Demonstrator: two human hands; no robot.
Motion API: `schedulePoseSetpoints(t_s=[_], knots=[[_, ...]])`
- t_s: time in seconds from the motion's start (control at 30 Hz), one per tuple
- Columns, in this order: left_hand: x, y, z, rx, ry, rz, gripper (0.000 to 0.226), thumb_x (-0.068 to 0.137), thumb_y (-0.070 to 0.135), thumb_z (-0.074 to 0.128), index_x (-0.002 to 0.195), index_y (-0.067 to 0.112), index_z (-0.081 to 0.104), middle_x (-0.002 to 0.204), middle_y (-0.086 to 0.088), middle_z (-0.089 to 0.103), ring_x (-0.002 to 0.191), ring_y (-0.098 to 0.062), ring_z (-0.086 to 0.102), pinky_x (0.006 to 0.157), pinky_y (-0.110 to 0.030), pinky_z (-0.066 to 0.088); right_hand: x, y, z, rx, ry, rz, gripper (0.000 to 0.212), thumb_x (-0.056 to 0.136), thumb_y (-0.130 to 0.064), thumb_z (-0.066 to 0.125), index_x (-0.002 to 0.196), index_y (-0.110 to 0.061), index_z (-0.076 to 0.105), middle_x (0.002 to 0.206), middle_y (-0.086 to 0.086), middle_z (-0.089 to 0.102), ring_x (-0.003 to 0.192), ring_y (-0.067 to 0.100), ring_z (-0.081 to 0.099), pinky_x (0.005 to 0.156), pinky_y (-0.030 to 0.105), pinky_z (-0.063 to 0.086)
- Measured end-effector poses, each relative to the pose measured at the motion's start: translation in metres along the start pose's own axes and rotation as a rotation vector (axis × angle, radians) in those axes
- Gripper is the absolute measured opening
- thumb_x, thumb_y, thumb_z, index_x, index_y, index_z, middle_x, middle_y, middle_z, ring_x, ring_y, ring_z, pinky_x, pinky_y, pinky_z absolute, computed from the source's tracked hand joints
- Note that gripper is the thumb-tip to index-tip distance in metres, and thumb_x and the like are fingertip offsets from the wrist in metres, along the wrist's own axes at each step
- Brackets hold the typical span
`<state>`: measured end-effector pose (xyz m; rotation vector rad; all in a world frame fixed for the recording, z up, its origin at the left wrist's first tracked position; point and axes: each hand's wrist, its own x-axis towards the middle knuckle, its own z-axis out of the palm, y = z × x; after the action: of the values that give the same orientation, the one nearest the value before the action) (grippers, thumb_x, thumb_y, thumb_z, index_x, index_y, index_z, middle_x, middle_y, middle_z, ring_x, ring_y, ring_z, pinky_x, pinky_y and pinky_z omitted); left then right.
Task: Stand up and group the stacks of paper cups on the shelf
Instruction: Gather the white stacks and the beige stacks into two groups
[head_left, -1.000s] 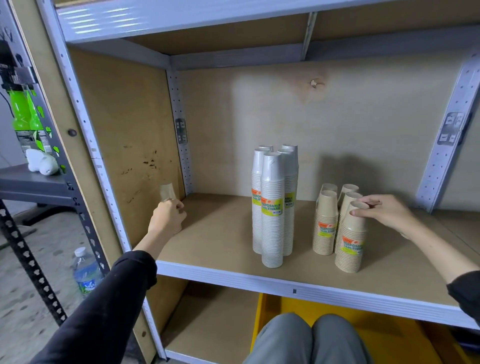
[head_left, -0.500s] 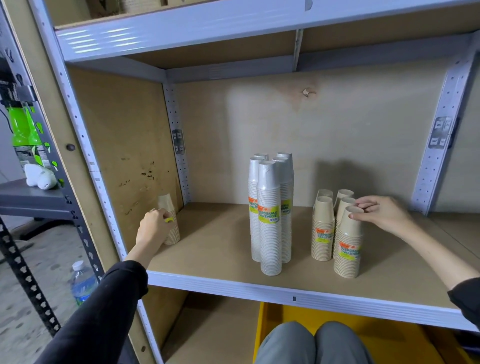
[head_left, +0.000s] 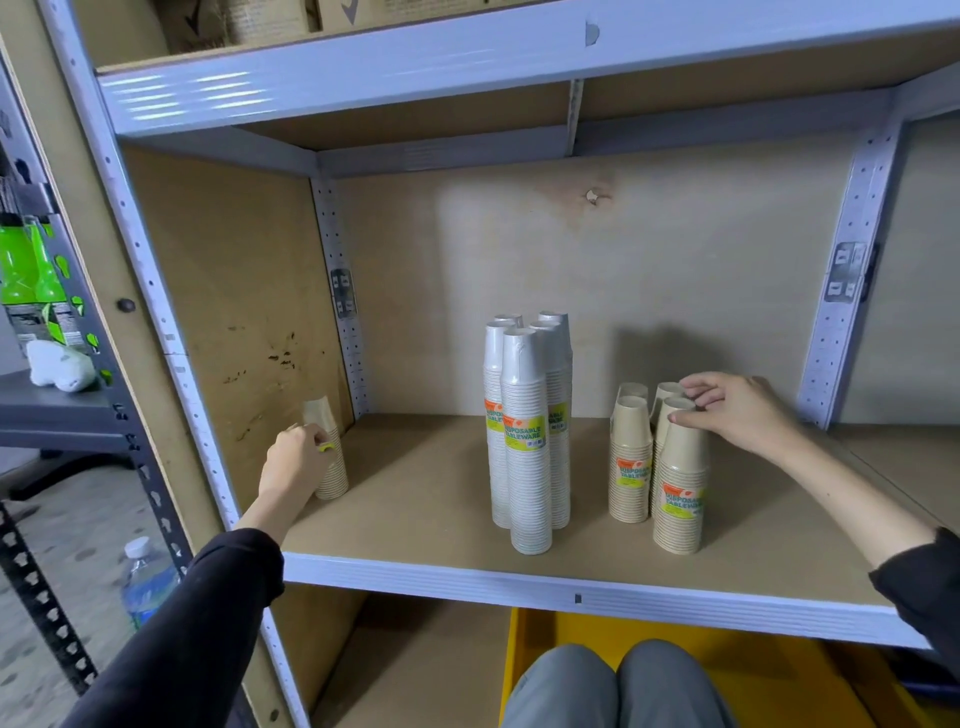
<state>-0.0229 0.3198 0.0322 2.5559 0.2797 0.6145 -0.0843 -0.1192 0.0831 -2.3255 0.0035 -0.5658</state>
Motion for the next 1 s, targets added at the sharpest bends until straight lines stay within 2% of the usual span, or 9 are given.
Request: schedulePoseSetpoints(t_s=[0.13,0.33,0.53,0.63,0.7,0.83,1.0], knots=[[-0.003,-0.003,-0.002,0.003,0.007,0.007,0.022,0.083,0.006,0.061,0.103,-0.002,0.065,0.109,-0.024,0.062,0.100,-0.041,0.058,0.083,-0.039,0.047,-0.003,-0.008,0.003,-0.024,0.013,-0.061,0.047,0.069,-0.008,0.078,0.114,0.000,0.062,0.096,0.004,0.058,0.087,0.018,0.055,0.095,0.040,0.047],[-0.011,-0.008,-0.009,-0.003,0.013,0.008,0.022,0.083,0.010,0.064,0.101,-0.002,0.067,0.106,-0.023,0.064,0.095,-0.040,0.060,0.079,-0.038,0.049,-0.005,-0.020,0.013,-0.035,-0.005,-0.142,0.047,0.071,-0.012,0.077,0.114,-0.002,0.062,0.110,0.016,0.065,0.089,0.018,0.054,0.093,0.039,0.048],[-0.019,-0.016,-0.014,-0.012,0.034,0.004,0.021,0.086,0.011,0.059,0.101,-0.002,0.067,0.106,-0.022,0.066,0.095,-0.038,0.060,0.072,-0.031,0.042,-0.019,-0.043,0.017,-0.067,-0.021,-0.211,0.047,0.072,-0.017,0.076,0.115,-0.004,0.062,0.106,0.011,0.063,0.088,0.017,0.055,0.091,0.039,0.049],[-0.025,-0.018,-0.015,-0.002,0.030,0.002,0.021,0.086,0.010,0.060,0.102,-0.002,0.067,0.108,-0.022,0.065,0.097,-0.038,0.060,0.074,-0.033,0.044,-0.033,-0.059,0.025,-0.082,-0.038,-0.293,0.042,0.073,-0.020,0.076,0.112,-0.006,0.065,0.097,0.002,0.060,0.087,0.015,0.056,0.086,0.029,0.047],[-0.029,-0.018,-0.016,0.004,0.025,0.000,0.022,0.086,0.009,0.060,0.103,-0.002,0.067,0.109,-0.022,0.065,0.098,-0.038,0.060,0.078,-0.035,0.047,-0.041,-0.073,0.034,-0.070,-0.062,-0.337,0.037,0.073,-0.018,0.076,0.107,-0.006,0.068,0.094,0.003,0.062,0.086,0.018,0.058,0.082,0.022,0.043],[-0.035,-0.016,-0.015,0.021,-0.002,-0.013,0.024,0.085,0.008,0.059,0.107,0.000,0.066,0.111,-0.021,0.064,0.100,-0.037,0.060,0.080,-0.034,0.048,-0.042,-0.096,0.059,-0.018,-0.161,-0.412,0.034,0.072,-0.014,0.076,0.104,-0.004,0.069,0.097,0.012,0.068,0.086,0.017,0.057,0.091,0.035,0.049],[-0.036,-0.013,-0.011,0.006,-0.021,-0.015,0.025,0.086,0.008,0.057,0.109,0.001,0.065,0.112,-0.018,0.064,0.098,-0.036,0.062,0.081,-0.035,0.050,-0.037,-0.119,0.096,0.056,-0.264,-0.445,0.035,0.074,-0.017,0.074,0.107,-0.006,0.067,0.097,0.006,0.065,0.092,0.018,0.058,0.093,0.035,0.048]])
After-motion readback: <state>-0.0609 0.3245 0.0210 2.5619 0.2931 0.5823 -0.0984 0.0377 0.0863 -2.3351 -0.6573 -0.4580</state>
